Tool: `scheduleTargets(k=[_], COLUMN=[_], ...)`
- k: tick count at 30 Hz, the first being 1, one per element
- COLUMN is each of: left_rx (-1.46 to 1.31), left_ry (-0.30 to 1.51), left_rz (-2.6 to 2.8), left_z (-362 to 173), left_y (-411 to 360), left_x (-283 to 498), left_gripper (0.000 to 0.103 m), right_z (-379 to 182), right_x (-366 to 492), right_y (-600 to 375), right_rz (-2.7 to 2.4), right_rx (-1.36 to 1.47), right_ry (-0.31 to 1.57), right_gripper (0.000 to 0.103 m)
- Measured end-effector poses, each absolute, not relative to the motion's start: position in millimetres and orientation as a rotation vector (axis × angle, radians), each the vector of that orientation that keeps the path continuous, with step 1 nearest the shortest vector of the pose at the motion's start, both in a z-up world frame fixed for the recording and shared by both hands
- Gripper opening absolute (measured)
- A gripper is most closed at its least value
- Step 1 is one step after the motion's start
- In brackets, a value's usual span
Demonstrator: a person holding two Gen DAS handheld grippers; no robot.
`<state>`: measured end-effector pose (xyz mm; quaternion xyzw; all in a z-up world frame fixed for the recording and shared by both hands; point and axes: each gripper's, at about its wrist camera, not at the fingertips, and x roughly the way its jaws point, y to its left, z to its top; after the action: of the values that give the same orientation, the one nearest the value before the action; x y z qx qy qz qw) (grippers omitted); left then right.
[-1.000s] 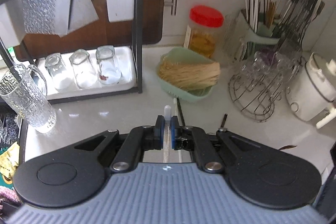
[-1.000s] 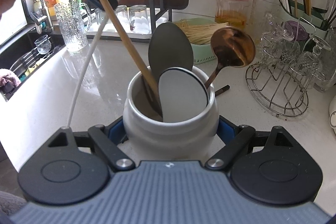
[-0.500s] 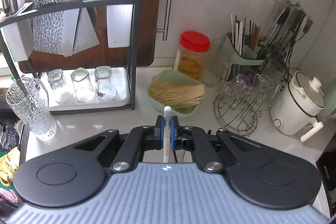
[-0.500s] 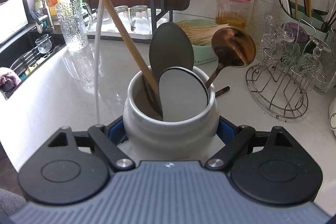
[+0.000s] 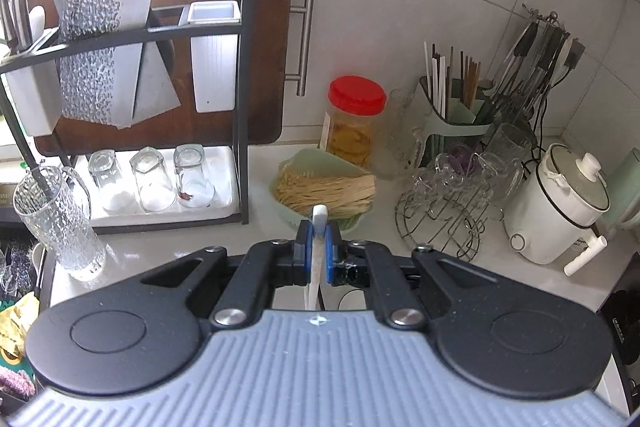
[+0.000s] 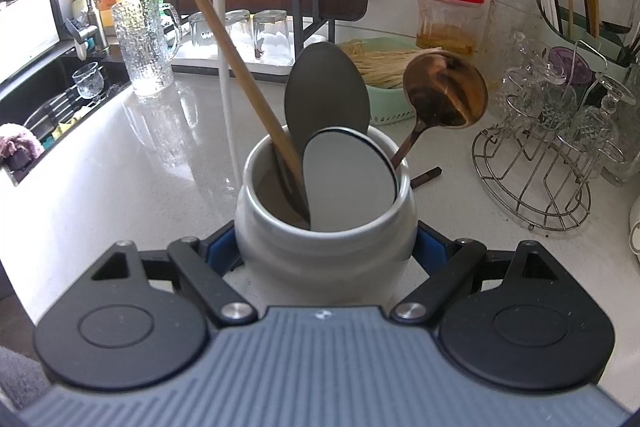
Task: Organize utensils
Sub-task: 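Lift the white stick with the left tool toward the mug, then carry the white stick over the crock held by the right tool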
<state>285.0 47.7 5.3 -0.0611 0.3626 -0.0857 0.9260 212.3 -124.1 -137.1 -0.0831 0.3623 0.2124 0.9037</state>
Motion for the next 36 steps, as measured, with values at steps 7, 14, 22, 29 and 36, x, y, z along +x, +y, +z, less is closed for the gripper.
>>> scheduleTargets(k=[7,14,22,29,36], left_rx=[-0.1,-0.068,-0.019,0.004,0.01], left_ry=[0.721,0.688,0.619,0.571,0.551], left_rz=[-0.208,-0.253,-0.293,-0.337,-0.373], left_z=[24.4,57.1,104.1,137.8,159.1], left_y=[43.8,35.0,21.0,8.0,-1.5], left_x=[285.2,279.8,266.9,255.6,241.9], left_gripper=[0.007,0.007,0.007,0.007,0.007], right_z=[-137.4,-137.3,-138.2,-138.8,-138.4], right_x=[212.3,212.3,211.4,210.5,211.2], right_y=[-123.8,-124.1,-124.6,-124.9,-124.7], right_rz=[0.441,0.442,0.443,0.446,0.45], right_rx=[-0.173,-0.175,-0.174,-0.176,-0.177], right_ry=[0.747,0.744,0.737,0.731,0.732], right_gripper=[0.091,0.091,0.091,0.091,0.091])
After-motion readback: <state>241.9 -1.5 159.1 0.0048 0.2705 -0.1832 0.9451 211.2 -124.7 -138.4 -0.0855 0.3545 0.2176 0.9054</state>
